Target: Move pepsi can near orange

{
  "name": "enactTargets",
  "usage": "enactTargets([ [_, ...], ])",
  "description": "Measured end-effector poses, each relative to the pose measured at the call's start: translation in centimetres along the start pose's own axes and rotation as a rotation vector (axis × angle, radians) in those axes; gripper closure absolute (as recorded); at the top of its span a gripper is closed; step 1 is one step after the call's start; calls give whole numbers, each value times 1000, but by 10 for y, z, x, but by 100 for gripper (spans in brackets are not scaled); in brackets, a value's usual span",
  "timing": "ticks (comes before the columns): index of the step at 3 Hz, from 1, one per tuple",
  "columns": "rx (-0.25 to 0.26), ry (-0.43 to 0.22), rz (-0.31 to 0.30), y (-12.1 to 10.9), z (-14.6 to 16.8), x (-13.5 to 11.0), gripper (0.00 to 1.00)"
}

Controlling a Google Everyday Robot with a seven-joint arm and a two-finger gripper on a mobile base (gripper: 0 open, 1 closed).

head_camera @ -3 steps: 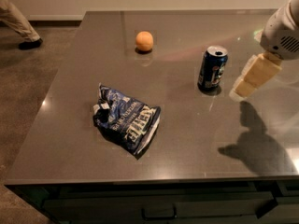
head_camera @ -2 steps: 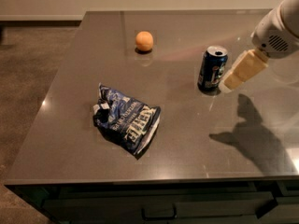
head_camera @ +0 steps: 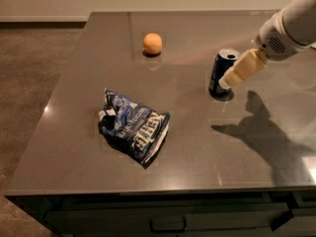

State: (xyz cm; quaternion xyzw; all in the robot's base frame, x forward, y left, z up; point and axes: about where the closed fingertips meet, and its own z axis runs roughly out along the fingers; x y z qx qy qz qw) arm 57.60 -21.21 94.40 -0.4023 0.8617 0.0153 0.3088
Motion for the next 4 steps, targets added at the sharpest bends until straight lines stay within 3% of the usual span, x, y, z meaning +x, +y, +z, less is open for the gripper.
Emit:
enactTargets([
  [2, -27, -34, 39, -4, 32, -18, 0],
  [4, -57, -30, 50, -8, 50, -21, 40],
])
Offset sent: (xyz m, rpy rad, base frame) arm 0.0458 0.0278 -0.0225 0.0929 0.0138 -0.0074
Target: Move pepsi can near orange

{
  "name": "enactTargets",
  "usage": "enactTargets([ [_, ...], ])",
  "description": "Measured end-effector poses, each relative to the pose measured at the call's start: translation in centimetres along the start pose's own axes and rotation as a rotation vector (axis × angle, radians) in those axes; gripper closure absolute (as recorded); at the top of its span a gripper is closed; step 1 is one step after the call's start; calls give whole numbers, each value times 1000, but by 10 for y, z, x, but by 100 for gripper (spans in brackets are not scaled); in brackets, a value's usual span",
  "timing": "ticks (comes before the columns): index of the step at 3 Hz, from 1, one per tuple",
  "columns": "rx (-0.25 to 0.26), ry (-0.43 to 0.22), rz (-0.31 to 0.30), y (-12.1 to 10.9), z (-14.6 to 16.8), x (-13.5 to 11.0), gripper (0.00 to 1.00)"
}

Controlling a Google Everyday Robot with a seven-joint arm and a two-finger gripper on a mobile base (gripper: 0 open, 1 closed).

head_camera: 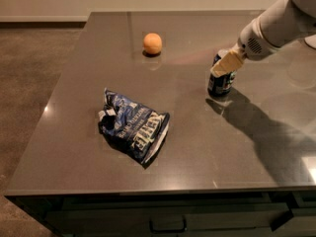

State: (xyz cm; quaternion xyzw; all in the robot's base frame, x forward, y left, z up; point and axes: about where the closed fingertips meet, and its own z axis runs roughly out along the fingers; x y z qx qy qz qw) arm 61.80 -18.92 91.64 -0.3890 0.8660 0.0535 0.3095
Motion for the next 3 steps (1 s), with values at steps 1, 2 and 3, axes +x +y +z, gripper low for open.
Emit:
enactTargets([
  [1, -8, -4, -1, -3, 1, -4, 63],
  [2, -16, -25, -31, -7, -2, -30, 87],
  [3, -34, -48, -79, -6, 4, -68, 100],
])
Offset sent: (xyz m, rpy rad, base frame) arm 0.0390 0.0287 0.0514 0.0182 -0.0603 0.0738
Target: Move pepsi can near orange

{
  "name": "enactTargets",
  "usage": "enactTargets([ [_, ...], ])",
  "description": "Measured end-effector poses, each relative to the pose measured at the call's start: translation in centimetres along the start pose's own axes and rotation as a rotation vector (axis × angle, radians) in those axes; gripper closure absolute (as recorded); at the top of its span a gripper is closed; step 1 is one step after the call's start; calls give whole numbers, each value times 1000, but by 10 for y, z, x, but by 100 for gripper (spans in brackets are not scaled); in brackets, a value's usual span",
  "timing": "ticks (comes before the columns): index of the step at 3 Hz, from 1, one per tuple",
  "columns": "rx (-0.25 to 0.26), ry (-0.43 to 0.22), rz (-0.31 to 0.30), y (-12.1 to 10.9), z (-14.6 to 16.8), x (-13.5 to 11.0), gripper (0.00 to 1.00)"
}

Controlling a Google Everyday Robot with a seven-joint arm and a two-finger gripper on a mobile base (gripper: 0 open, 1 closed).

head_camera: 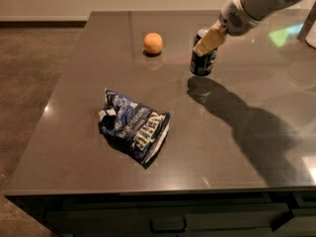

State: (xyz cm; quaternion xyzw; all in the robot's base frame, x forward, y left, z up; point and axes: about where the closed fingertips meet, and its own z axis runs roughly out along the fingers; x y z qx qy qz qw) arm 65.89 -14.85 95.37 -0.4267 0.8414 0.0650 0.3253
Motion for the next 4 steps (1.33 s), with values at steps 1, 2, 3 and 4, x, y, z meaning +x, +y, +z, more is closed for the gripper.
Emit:
enactTargets([
  [1, -22, -20, -54, 1, 14, -42, 100],
  [2, -51, -16, -94, 1, 38, -74, 100],
  [3, -75, 2, -114, -1, 61, -91, 100],
  [4, -90, 25, -109, -4, 82, -97, 100],
])
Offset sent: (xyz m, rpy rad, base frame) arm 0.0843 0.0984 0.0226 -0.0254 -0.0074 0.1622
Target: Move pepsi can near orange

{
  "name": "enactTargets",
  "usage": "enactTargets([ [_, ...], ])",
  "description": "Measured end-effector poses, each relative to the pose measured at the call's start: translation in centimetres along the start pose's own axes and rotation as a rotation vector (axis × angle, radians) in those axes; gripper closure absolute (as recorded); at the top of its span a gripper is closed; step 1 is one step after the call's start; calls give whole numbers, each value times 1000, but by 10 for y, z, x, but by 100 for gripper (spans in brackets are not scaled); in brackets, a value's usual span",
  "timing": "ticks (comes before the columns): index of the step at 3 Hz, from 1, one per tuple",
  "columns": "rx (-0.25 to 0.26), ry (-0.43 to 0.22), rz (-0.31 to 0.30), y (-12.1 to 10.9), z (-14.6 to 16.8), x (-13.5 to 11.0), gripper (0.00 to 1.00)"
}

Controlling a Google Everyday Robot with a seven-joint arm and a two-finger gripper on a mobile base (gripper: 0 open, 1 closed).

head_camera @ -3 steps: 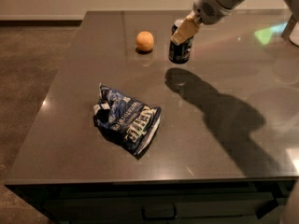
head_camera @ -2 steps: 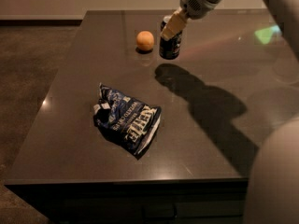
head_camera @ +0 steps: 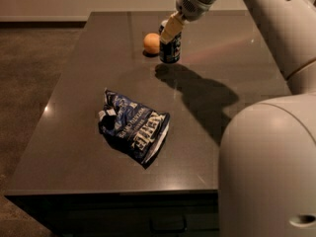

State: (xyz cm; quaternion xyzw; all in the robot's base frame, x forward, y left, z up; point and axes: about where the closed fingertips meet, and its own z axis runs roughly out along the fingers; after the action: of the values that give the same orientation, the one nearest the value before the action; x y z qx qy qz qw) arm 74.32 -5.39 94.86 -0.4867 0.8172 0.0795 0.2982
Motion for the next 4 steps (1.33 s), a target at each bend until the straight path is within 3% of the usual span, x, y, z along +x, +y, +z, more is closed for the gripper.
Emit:
enactTargets([
  [1, -8, 13, 15, -5, 14, 0, 100],
  [2, -3, 17, 35, -10, 21, 0, 84],
  [4, -7, 15, 58, -15, 25, 6, 37],
])
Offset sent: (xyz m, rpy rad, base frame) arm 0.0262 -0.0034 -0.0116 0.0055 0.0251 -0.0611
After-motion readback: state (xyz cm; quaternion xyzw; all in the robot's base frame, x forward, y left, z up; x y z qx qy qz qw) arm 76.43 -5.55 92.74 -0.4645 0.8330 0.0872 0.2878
